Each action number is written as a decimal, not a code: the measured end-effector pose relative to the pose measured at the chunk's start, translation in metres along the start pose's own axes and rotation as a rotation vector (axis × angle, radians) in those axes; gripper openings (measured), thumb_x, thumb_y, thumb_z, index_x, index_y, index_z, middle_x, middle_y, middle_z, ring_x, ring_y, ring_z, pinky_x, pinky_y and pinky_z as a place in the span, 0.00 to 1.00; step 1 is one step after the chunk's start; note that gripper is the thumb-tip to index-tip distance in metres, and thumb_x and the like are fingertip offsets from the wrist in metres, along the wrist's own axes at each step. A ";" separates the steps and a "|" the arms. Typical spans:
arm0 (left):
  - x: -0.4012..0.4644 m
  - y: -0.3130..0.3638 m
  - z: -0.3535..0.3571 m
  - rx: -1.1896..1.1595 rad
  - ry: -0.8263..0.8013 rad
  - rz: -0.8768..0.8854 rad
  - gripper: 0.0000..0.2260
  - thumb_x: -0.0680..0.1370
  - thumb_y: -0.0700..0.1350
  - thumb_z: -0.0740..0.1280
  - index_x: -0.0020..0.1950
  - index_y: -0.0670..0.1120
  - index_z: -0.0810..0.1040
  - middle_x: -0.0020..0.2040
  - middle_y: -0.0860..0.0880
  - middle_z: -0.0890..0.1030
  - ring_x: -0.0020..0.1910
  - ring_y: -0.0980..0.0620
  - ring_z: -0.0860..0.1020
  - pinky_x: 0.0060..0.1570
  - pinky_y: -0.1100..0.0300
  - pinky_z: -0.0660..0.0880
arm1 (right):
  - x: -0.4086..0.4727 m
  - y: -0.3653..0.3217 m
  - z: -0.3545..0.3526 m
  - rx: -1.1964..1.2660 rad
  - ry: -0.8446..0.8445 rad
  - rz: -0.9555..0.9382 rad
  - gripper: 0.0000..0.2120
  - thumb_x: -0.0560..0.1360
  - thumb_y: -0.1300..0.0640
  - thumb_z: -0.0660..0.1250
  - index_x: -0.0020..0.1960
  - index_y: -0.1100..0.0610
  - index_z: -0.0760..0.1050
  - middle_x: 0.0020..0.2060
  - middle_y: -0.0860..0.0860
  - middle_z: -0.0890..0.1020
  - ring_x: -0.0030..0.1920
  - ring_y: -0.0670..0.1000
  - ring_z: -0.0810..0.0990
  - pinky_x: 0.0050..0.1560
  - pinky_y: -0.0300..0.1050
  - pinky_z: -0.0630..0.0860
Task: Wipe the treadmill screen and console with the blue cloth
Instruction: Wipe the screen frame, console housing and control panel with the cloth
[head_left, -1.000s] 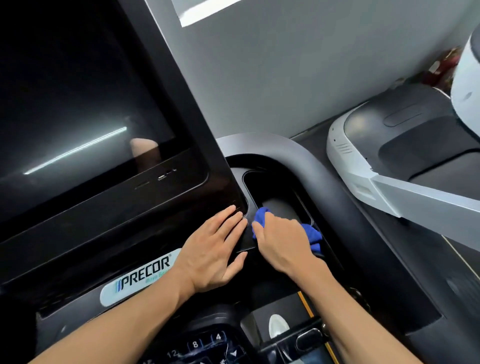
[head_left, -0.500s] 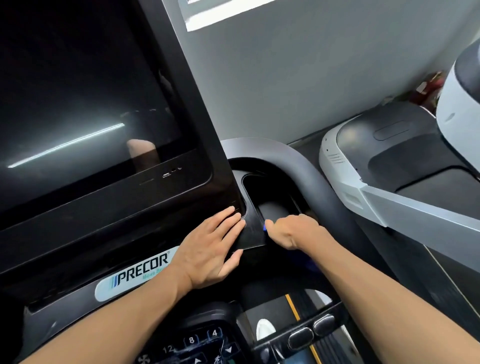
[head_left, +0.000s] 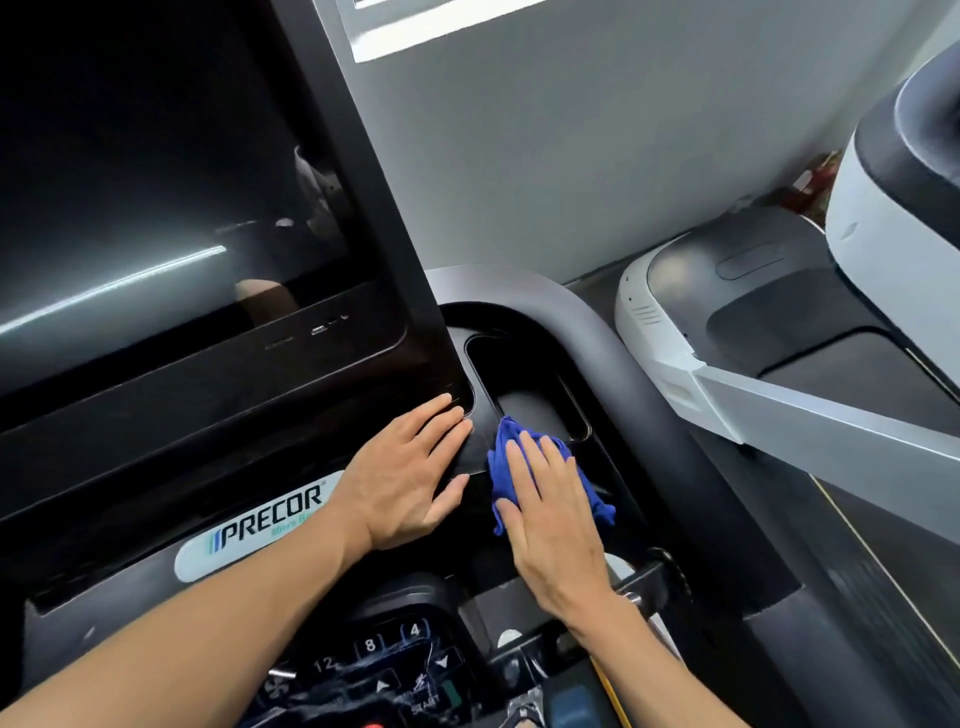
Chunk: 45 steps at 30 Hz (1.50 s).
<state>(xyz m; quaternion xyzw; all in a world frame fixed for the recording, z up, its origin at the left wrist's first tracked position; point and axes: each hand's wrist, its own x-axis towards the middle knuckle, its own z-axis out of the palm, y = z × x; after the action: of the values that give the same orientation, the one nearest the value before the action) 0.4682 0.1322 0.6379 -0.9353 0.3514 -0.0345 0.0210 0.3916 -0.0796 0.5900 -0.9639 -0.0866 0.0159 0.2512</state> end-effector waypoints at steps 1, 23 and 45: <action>0.000 0.000 0.000 0.004 -0.003 -0.001 0.29 0.82 0.58 0.59 0.75 0.38 0.72 0.73 0.40 0.74 0.78 0.42 0.64 0.75 0.46 0.65 | -0.003 0.006 0.001 -0.007 0.019 0.029 0.30 0.83 0.47 0.52 0.82 0.54 0.52 0.81 0.48 0.54 0.81 0.50 0.48 0.80 0.53 0.47; 0.001 0.004 -0.007 0.147 -0.119 0.024 0.30 0.84 0.58 0.53 0.76 0.37 0.69 0.73 0.39 0.73 0.79 0.41 0.62 0.78 0.46 0.60 | 0.040 0.015 0.003 0.320 0.259 0.104 0.16 0.81 0.51 0.56 0.53 0.58 0.79 0.50 0.53 0.82 0.56 0.53 0.78 0.70 0.53 0.68; -0.128 -0.030 -0.057 -0.310 0.097 -0.585 0.16 0.81 0.39 0.67 0.69 0.43 0.78 0.69 0.48 0.75 0.69 0.48 0.71 0.68 0.53 0.71 | 0.015 -0.042 -0.031 0.508 -0.029 -0.129 0.19 0.86 0.51 0.52 0.70 0.52 0.75 0.57 0.48 0.81 0.60 0.39 0.77 0.67 0.39 0.69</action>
<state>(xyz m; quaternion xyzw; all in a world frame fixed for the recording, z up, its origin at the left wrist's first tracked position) 0.3867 0.2382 0.6905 -0.9860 0.0695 -0.0295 -0.1489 0.4019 -0.0555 0.6378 -0.8620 -0.1448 0.0350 0.4846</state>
